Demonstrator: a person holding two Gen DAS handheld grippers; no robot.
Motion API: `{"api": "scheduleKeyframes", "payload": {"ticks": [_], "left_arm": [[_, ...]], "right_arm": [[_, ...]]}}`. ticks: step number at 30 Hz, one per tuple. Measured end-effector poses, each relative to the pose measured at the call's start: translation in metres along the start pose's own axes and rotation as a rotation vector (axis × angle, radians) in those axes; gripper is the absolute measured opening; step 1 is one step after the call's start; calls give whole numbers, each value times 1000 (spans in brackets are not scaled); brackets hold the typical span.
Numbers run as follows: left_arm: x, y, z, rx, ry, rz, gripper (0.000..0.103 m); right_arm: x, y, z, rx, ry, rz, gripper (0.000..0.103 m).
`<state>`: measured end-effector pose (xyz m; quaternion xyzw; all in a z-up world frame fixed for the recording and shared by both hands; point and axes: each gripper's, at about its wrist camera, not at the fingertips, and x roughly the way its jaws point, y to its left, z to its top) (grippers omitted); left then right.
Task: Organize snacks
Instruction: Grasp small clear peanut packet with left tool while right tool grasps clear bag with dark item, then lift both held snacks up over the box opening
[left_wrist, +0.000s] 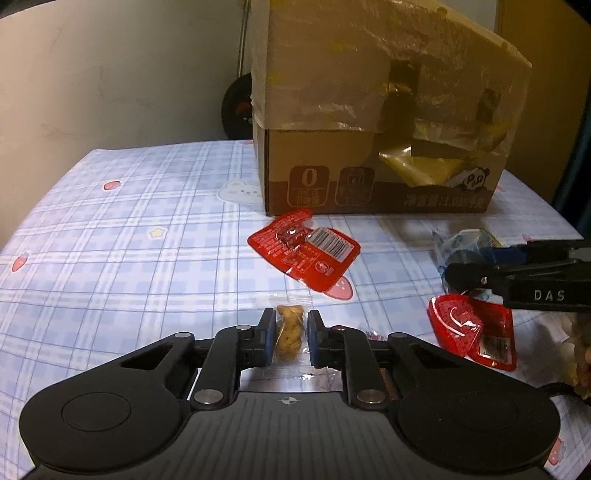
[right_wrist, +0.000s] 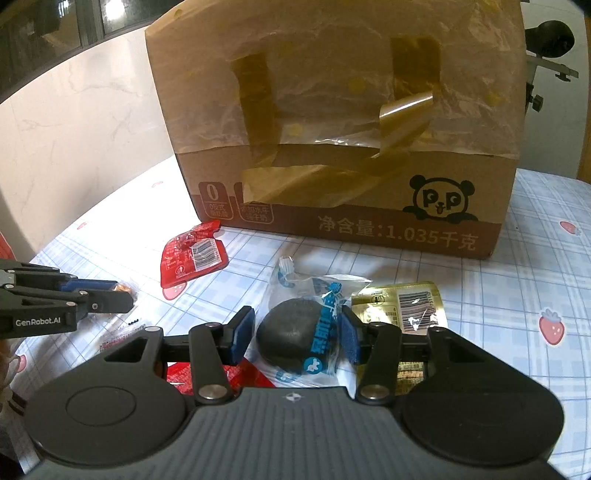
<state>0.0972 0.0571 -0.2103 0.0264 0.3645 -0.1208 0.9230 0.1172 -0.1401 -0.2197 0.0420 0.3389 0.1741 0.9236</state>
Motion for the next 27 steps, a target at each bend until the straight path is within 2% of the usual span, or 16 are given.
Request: {"api": "scheduleKeyframes", "payload": {"ticks": [12, 27], "left_arm": [[-13, 11, 10, -109, -51, -20, 19], [-31, 1, 40, -109, -139, -66, 19]], "right_arm": [[-12, -2, -3, 31, -34, -12, 51], [-46, -20, 20, 83, -130, -38, 51]]}}
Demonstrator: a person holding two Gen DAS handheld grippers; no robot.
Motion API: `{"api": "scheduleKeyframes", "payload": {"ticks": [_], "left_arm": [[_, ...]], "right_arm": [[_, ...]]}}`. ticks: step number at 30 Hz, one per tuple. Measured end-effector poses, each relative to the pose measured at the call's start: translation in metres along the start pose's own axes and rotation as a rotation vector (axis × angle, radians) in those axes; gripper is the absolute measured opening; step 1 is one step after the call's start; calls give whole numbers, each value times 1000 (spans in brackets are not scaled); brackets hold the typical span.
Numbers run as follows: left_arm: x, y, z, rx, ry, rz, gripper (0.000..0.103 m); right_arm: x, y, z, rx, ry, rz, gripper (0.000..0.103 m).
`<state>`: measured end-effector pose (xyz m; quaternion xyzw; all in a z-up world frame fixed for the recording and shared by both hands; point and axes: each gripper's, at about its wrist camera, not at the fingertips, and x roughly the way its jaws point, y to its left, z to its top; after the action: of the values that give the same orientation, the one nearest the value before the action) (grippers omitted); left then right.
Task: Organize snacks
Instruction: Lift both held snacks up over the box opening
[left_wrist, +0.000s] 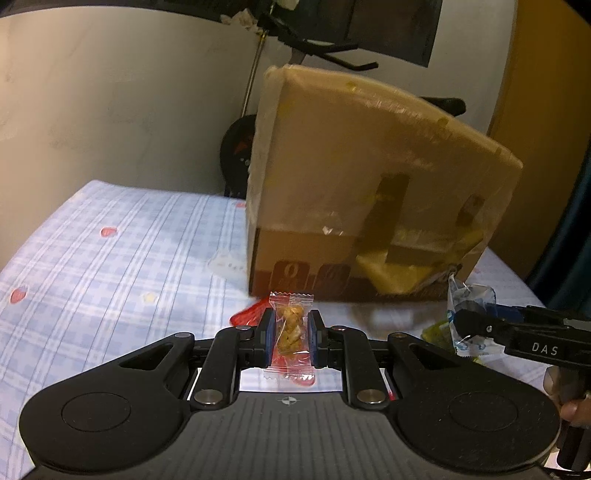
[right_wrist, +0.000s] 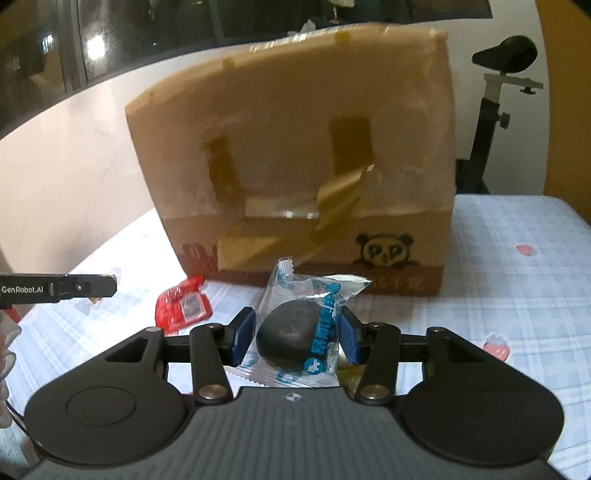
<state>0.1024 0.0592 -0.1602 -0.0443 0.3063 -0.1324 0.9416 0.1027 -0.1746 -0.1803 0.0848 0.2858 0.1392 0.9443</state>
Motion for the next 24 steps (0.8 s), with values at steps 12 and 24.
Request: {"api": "scheduleKeyframes", "payload": {"ticks": [12, 24], "left_arm": [[-20, -17, 34, 41, -106, -38, 19], [-37, -36, 75, 77, -210, -96, 19]], "right_arm": [[-34, 0, 39, 10, -139, 14, 51], [-59, 9, 84, -14, -251, 39, 50]]}}
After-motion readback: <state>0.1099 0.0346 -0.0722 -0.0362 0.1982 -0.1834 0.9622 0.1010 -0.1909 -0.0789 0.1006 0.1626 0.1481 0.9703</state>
